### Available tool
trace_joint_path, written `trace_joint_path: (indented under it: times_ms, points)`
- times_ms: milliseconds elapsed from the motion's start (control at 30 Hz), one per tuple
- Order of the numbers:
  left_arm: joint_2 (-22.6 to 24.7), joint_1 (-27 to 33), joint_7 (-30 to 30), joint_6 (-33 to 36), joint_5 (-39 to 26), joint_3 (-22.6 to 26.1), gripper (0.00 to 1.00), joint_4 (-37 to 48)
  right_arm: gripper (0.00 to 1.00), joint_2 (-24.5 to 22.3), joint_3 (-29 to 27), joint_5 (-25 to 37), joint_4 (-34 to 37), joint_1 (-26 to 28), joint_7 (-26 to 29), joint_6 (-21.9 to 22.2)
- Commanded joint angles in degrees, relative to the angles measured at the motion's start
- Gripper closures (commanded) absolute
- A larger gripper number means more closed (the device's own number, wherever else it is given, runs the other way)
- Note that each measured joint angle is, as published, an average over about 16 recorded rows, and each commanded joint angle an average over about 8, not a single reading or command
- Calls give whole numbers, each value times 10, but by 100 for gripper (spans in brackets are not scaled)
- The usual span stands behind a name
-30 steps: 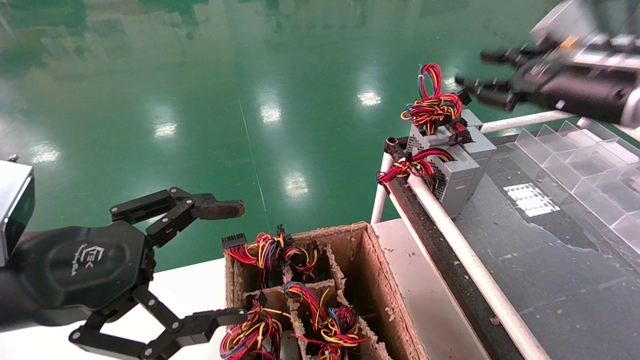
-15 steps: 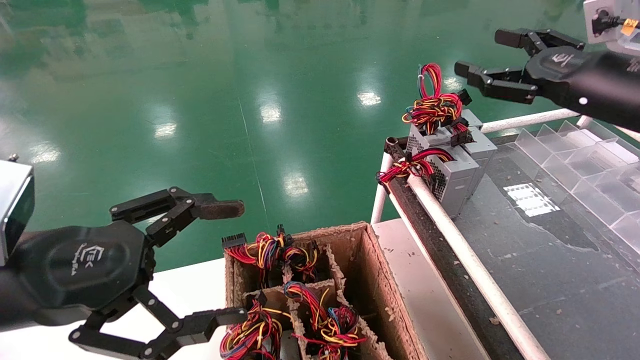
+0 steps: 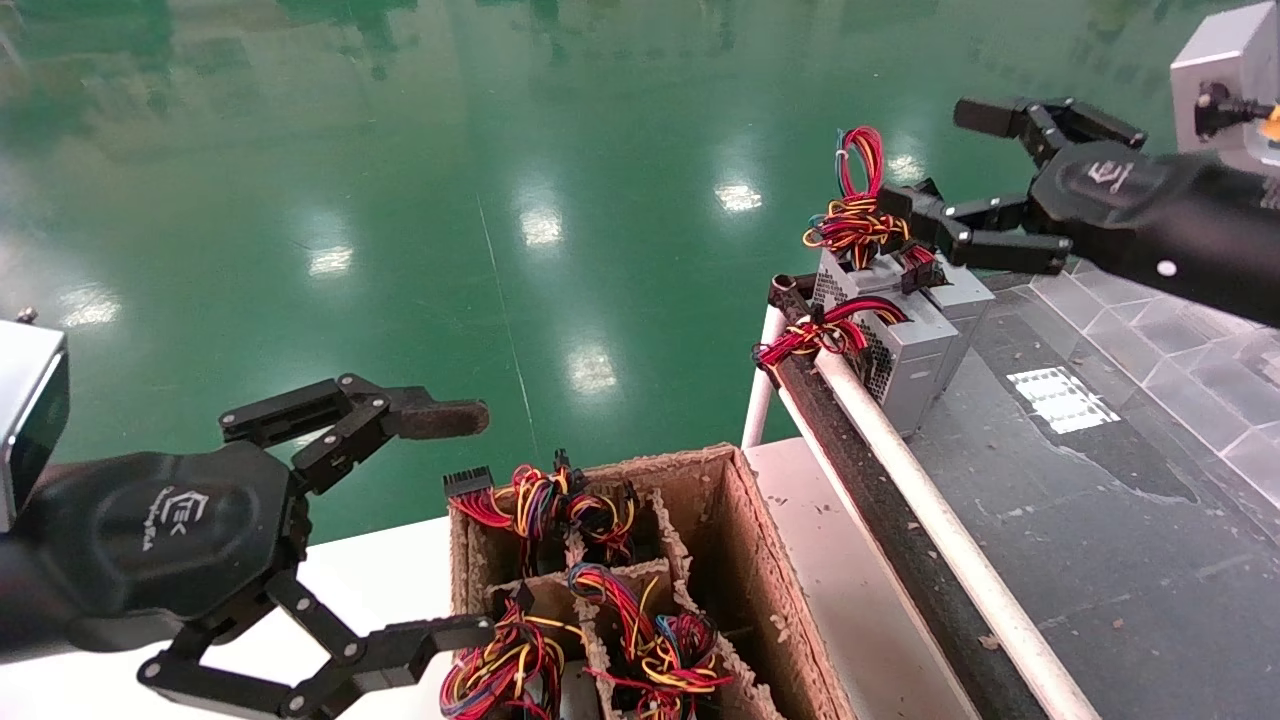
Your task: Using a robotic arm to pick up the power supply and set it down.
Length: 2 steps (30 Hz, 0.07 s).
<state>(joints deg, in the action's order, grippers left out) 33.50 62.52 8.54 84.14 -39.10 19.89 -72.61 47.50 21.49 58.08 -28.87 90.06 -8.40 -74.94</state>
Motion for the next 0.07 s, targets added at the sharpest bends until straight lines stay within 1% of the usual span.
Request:
trace_joint_path:
  times_ms: [33, 67]
  points:
    - [0, 0, 0, 0, 0, 0, 0, 0, 0, -12, -5, -16, -44, -28, 19, -11]
    - [0, 0, 0, 0, 0, 0, 0, 0, 0, -14, -6, -18, -50, -32, 22, -12]
